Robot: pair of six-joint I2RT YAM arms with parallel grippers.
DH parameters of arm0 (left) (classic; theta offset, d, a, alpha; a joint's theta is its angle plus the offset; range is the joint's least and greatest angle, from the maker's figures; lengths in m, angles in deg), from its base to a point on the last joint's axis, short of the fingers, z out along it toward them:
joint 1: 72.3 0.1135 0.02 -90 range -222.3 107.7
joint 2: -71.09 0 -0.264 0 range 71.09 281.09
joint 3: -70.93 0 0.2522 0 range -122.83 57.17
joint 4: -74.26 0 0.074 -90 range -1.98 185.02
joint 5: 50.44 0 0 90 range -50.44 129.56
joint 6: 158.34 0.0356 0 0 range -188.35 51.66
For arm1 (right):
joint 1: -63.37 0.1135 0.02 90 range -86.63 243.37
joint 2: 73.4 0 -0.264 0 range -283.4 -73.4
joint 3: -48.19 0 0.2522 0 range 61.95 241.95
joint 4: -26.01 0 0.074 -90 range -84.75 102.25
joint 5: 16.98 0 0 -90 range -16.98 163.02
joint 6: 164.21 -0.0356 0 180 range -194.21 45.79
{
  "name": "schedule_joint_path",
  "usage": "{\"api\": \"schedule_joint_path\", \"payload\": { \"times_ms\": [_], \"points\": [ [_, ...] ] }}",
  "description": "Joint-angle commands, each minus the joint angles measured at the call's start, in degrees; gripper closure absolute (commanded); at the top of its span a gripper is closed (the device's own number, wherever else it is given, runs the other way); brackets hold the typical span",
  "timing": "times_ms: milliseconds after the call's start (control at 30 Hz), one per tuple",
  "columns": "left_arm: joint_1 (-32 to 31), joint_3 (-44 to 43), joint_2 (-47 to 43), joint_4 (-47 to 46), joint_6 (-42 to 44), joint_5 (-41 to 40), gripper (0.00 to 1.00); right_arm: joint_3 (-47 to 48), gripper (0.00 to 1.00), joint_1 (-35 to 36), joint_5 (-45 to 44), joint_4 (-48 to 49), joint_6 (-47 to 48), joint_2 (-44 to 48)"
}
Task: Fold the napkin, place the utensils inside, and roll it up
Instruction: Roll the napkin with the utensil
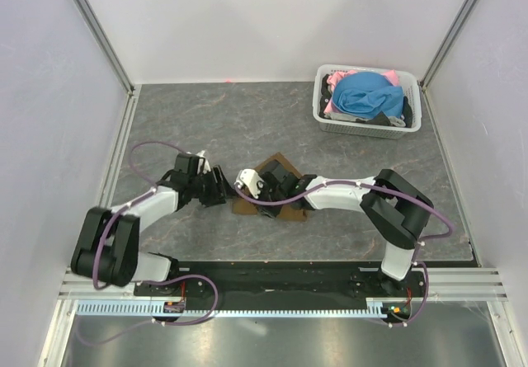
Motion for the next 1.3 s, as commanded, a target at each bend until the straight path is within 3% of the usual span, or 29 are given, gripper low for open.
{"api": "schedule_joint_path", "payload": {
  "times_ms": [0,233,433,733,1000,1167,1267],
  "points": [
    [1.5,0.8,-10.1,6.6,2.6,-10.3,0.33,-0.8,0.75,-3.7,19.1,-7.8,-4.7,-4.3],
    [1.5,6.2,-20.5,3.7,2.4,-8.4,0.34,1.5,0.76,-10.4,33.9,-8.0,-9.0,-8.4],
    [1.3,8.6,-17.4,0.1,1.6,-3.1,0.34,7.9,0.78,-12.7,40.0,-13.0,-10.7,-13.1],
    [1.1,12.1,-11.4,-11.9,-0.9,3.8,0.33,14.6,0.79,-14.3,41.8,-22.3,-9.9,-19.1],
    [0.2,13.5,-2.4,-20.9,-3.0,10.0,0.37,17.0,0.8,-14.4,40.9,-24.2,-9.9,-21.5],
    [-1.6,13.6,-0.5,-22.3,-3.8,11.3,0.45,18.1,0.8,-14.7,40.5,-24.4,-10.4,-22.9],
    [-2.2,13.7,-0.6,-22.3,-4.0,11.2,0.57,18.7,0.8,-15.0,40.2,-24.4,-10.9,-23.6]
  ]
}}
